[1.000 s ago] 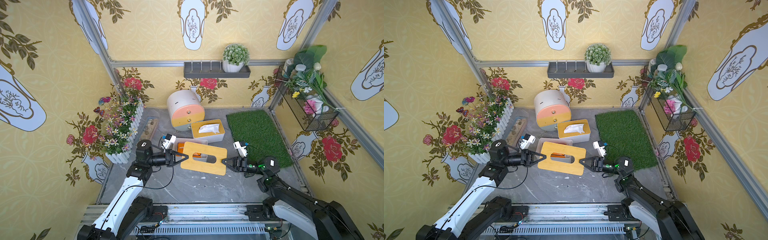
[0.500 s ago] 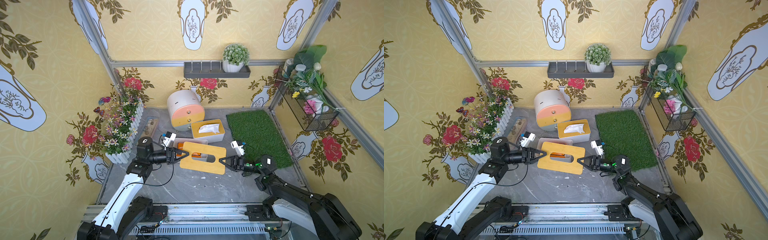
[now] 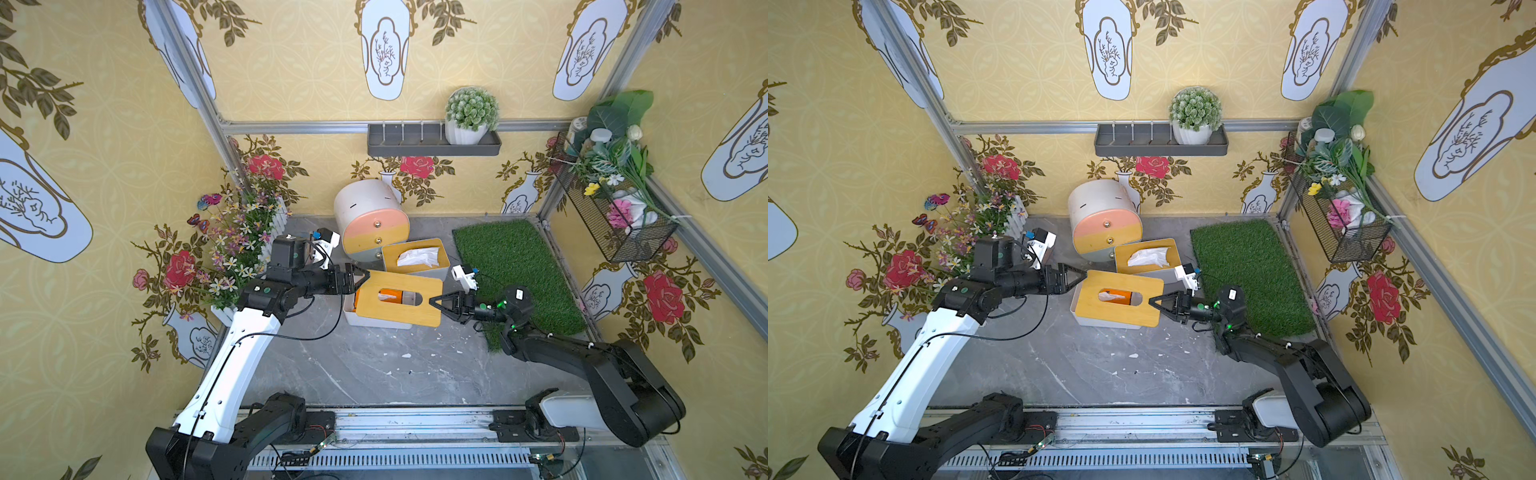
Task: Put the tissue paper into the tissue box
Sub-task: Pick up the box lid from the center of the board, then close the box lid on the tissue box.
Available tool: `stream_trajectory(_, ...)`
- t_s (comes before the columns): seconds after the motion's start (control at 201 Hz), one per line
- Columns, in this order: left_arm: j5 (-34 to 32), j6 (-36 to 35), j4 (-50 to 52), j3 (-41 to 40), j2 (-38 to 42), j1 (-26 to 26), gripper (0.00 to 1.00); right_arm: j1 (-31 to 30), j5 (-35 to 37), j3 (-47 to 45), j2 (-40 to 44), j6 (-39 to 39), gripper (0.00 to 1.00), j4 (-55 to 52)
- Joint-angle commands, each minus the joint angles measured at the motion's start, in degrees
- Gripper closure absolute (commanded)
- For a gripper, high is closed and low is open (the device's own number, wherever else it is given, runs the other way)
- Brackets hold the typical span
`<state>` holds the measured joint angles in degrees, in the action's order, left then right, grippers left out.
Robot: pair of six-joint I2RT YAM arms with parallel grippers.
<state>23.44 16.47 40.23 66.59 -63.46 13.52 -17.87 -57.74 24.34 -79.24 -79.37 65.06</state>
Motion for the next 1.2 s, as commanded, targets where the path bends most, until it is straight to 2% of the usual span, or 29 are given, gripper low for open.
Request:
stream_trajectory(0.0,-9.38,-6.38,4.52,1.80,-1.57,-0.06,0.00,0.19,-2.20,2.67,-4.31,1.06,1.00,5.05)
stream_trajectory(0.249,-13.04,-9.39,5.19,5.65,-9.11,-0.15,0.00,0.03,-3.75,9.27,-18.28,-3.76,1.00,14.04)
stream_trajectory(0.458,-12.28,-9.48,1.80,3.25,-13.01,-0.11,0.00,-0.11,-4.23,12.03,-27.37,-6.62,1.00,20.46)
stream_trajectory(0.931,-13.60,-10.47,1.99,0.37,-14.28,-0.16,0.00,0.05,-3.63,14.90,-34.34,-3.60,1.00,18.89)
stream_trajectory(1.195,-14.12,-10.83,3.06,0.80,-16.41,-0.11,0.01,-0.11,-2.52,16.15,-34.35,-0.64,1.00,14.31)
